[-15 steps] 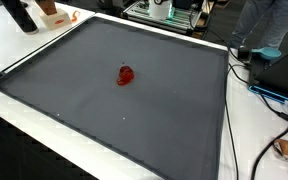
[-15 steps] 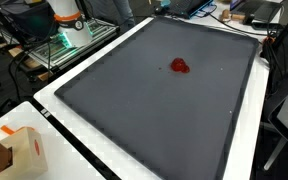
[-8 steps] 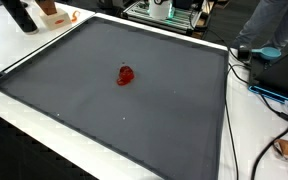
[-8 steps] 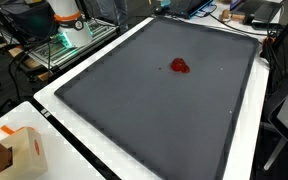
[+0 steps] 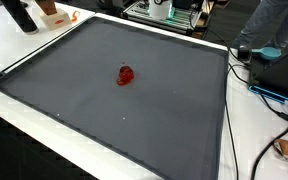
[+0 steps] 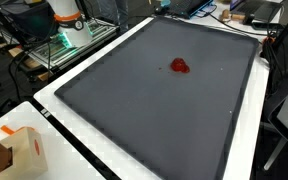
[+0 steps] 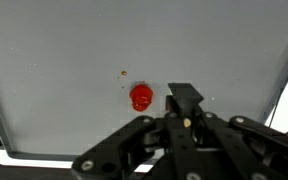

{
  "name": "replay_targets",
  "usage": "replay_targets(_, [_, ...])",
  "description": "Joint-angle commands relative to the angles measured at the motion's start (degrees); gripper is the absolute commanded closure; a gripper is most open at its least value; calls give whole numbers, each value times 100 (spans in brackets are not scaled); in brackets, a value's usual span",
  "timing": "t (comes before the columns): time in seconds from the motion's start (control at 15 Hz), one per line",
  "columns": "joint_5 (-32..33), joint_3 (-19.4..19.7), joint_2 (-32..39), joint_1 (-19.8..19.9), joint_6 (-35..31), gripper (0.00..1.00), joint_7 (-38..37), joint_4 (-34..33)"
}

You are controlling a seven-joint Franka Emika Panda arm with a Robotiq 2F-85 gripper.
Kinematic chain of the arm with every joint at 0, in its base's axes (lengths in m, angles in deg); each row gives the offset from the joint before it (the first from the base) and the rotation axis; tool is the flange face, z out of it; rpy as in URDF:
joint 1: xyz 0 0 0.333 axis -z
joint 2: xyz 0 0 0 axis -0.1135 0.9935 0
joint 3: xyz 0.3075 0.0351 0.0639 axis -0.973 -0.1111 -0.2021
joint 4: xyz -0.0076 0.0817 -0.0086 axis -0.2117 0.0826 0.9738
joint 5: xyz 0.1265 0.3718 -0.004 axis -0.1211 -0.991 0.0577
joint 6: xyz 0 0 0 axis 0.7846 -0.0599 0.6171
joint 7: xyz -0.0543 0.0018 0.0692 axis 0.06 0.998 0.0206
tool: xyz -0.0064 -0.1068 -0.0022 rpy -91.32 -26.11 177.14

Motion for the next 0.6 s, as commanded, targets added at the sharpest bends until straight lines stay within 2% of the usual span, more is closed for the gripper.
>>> replay_targets(0.0, [11,15,3,-18,17,87,-9,-13])
replay_targets(0.2, [11,15,3,-18,17,87,-9,-13])
replay_targets(0.27, [-27,88,103,15,-25,97,22,-79])
replay_targets(0.53, [-472,650,659,0,-414,97,647,-418])
